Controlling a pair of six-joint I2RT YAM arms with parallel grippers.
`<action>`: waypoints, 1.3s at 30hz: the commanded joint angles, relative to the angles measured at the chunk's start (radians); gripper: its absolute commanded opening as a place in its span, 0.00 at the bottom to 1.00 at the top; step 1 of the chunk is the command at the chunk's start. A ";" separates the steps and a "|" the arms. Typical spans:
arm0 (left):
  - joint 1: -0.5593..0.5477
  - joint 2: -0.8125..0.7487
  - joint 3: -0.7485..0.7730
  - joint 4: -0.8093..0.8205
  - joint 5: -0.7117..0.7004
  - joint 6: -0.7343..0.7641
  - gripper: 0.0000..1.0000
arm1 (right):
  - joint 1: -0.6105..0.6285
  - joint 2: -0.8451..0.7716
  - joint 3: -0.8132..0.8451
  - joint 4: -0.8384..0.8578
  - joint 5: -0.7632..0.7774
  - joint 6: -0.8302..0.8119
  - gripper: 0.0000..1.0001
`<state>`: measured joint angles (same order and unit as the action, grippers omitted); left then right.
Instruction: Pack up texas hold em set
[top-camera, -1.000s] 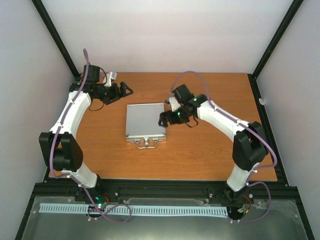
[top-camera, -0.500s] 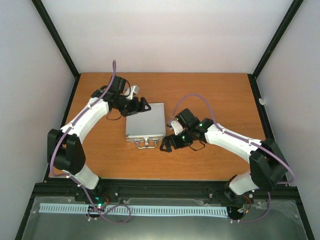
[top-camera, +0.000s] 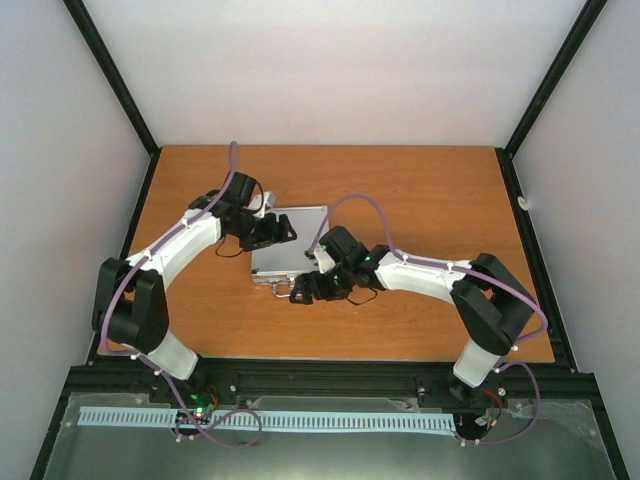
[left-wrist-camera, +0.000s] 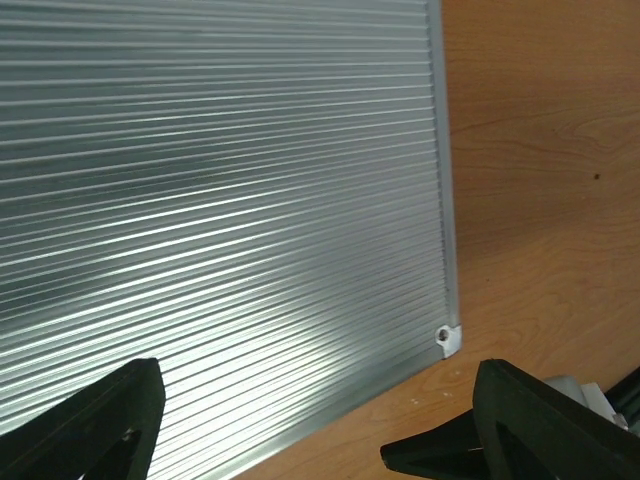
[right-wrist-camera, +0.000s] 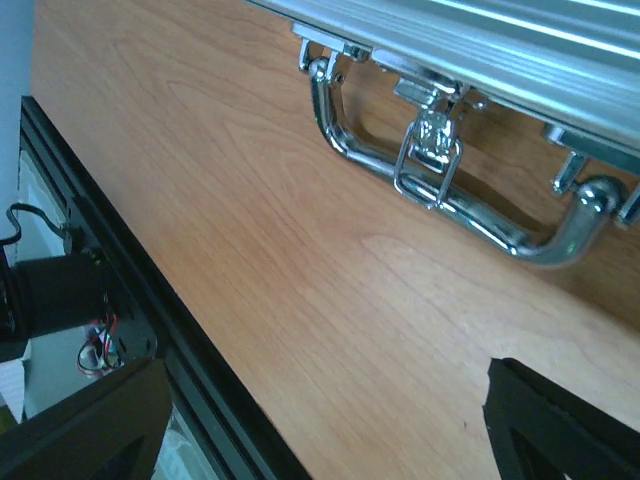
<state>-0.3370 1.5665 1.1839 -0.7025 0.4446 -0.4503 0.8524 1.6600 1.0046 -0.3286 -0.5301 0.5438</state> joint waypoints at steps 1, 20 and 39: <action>-0.008 0.025 -0.027 0.030 -0.034 0.049 0.87 | 0.010 0.064 0.009 0.161 -0.044 0.134 0.86; -0.008 0.160 -0.009 0.047 0.021 0.141 0.87 | 0.145 0.109 -0.067 0.373 0.400 0.589 0.62; -0.008 0.148 -0.019 0.038 0.051 0.167 0.87 | 0.205 0.182 -0.071 0.453 0.531 0.777 0.48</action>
<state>-0.3374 1.6905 1.1717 -0.6350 0.4862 -0.2981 1.0332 1.8202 0.9230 0.0879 -0.0631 1.2640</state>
